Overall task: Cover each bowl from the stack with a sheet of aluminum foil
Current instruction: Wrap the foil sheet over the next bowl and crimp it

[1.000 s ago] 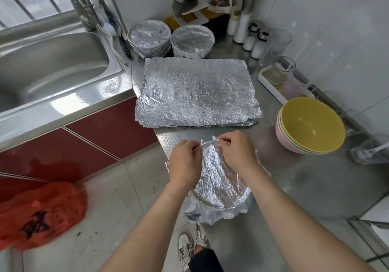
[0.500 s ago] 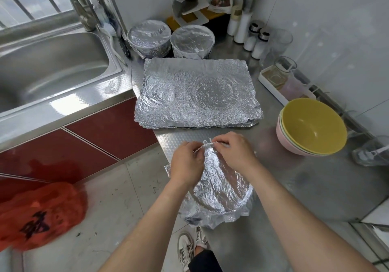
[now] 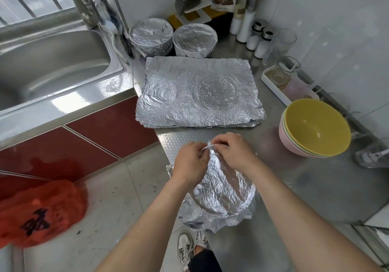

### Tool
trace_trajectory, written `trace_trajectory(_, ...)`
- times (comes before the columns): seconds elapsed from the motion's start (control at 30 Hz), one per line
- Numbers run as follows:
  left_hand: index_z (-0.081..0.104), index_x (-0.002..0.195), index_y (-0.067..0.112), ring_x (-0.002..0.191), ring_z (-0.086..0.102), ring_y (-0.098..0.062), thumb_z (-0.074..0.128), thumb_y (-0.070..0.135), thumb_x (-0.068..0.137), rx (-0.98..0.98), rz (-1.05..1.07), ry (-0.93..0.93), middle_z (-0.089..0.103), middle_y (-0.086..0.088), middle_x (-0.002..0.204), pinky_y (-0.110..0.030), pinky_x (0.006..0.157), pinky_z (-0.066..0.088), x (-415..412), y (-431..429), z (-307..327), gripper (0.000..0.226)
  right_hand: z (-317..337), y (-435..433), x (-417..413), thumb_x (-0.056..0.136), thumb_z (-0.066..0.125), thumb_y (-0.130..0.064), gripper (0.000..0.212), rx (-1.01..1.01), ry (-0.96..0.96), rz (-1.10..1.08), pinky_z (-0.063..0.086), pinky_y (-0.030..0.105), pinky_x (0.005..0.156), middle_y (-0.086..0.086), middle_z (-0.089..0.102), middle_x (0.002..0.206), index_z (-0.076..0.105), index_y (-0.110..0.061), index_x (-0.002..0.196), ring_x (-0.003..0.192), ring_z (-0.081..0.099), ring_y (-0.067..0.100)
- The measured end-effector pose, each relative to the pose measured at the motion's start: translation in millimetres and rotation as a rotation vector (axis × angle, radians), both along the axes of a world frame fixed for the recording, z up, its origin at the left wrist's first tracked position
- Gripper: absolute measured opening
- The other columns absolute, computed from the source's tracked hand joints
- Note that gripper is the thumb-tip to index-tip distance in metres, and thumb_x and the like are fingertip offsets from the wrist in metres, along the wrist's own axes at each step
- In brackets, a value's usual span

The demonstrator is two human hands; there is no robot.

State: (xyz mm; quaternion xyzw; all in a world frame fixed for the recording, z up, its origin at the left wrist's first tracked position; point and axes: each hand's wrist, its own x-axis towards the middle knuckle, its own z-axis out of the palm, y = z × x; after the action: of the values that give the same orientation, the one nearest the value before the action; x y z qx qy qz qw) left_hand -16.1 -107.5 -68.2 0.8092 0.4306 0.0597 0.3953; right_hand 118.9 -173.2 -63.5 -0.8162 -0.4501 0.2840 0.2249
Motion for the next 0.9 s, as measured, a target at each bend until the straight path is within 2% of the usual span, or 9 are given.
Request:
trace_trajectory(0.13,0.066,0.120,0.017,0.098,0.055,-0.023,0.048,0.023,0.099,0.009,-0.016,0.017,0.062,-0.007,0.108,-0.029,0.077,0.038,0.8,-1.0,-0.3,0.029,-0.3,0.6,1.5,0.095,0.057,-0.025,0.015,-0.024,0.002,0.036,0.041,0.035,0.094,0.002,0.061,0.105,0.068,-0.024,0.104,0.108,0.048,0.020)
trace_trajectory(0.3,0.060,0.130,0.015,0.110,0.055,-0.025,0.046,0.019,0.097,0.008,-0.028,0.036,0.060,-0.008,0.121,-0.032,0.093,0.042,4.8,-0.1,4.9,0.036,-3.7,0.2,4.4,0.092,0.061,-0.024,0.014,-0.006,0.026,0.001,0.043,0.039,0.096,-0.001,0.058,0.104,0.066,-0.025,0.105,0.108,0.050,0.021)
trace_trajectory(0.37,0.059,0.131,0.015,0.110,0.055,-0.025,0.046,0.018,0.097,0.034,-0.052,0.049,0.060,-0.008,0.121,-0.028,0.091,0.040,7.0,0.6,6.6,0.037,-4.1,-2.6,4.3,0.091,0.063,-0.026,0.031,0.001,-0.006,-0.019,0.038,0.038,0.103,0.001,0.052,0.120,0.059,-0.022,0.122,0.118,0.044,0.022)
trace_trajectory(0.43,0.059,0.132,0.016,0.108,0.056,-0.026,0.045,0.017,0.097,0.050,-0.081,0.066,0.060,-0.008,0.118,-0.027,0.086,0.039,8.7,1.6,7.4,0.037,-0.7,-5.0,5.4,0.093,0.060,-0.030,0.050,-0.028,-0.040,0.061,0.028,0.039,0.111,-0.002,0.038,0.142,0.044,-0.025,0.140,0.131,0.029,0.021)
trace_trajectory(0.5,0.059,0.132,0.019,0.105,0.056,-0.026,0.044,0.018,0.097,0.064,-0.105,0.079,0.059,-0.008,0.115,-0.027,0.082,0.039,9.5,2.7,6.9,0.038,3.5,-4.4,5.7,0.095,0.056,-0.029,0.048,-0.064,-0.074,0.142,0.023,0.044,0.112,-0.010,0.031,0.150,0.043,-0.031,0.141,0.138,0.021,0.016)
trace_trajectory(0.67,0.061,0.130,0.021,0.100,0.055,-0.021,0.044,0.020,0.099,0.066,-0.101,0.056,0.058,-0.005,0.109,-0.025,0.077,0.034,7.3,-0.3,5.5,0.036,8.7,-0.2,7.7,0.093,0.058,-0.033,0.022,-0.054,-0.206,0.166,0.026,0.039,0.097,-0.015,0.057,0.124,0.062,-0.034,0.115,0.125,0.041,0.009)
trace_trajectory(0.77,0.066,0.123,0.017,0.099,0.054,-0.022,0.049,0.024,0.100,0.089,-0.048,-0.004,0.061,-0.006,0.106,-0.025,0.075,0.032,0.8,-1.1,3.9,0.030,9.4,0.4,8.9,0.092,0.060,-0.036,0.018,-0.058,-0.233,0.176,0.027,0.037,0.094,-0.012,0.062,0.113,0.065,-0.031,0.108,0.118,0.047,0.011)
trace_trajectory(0.9,0.072,0.112,0.014,0.088,0.056,-0.023,0.052,0.022,0.100,0.125,-0.013,-0.059,0.062,-0.007,0.096,-0.025,0.067,0.029,-5.7,-4.1,2.8,0.025,9.4,1.7,6.6,0.090,0.063,-0.033,0.011,-0.002,-0.259,0.211,0.030,0.036,0.092,-0.010,0.063,0.100,0.068,-0.025,0.095,0.109,0.049,0.012)
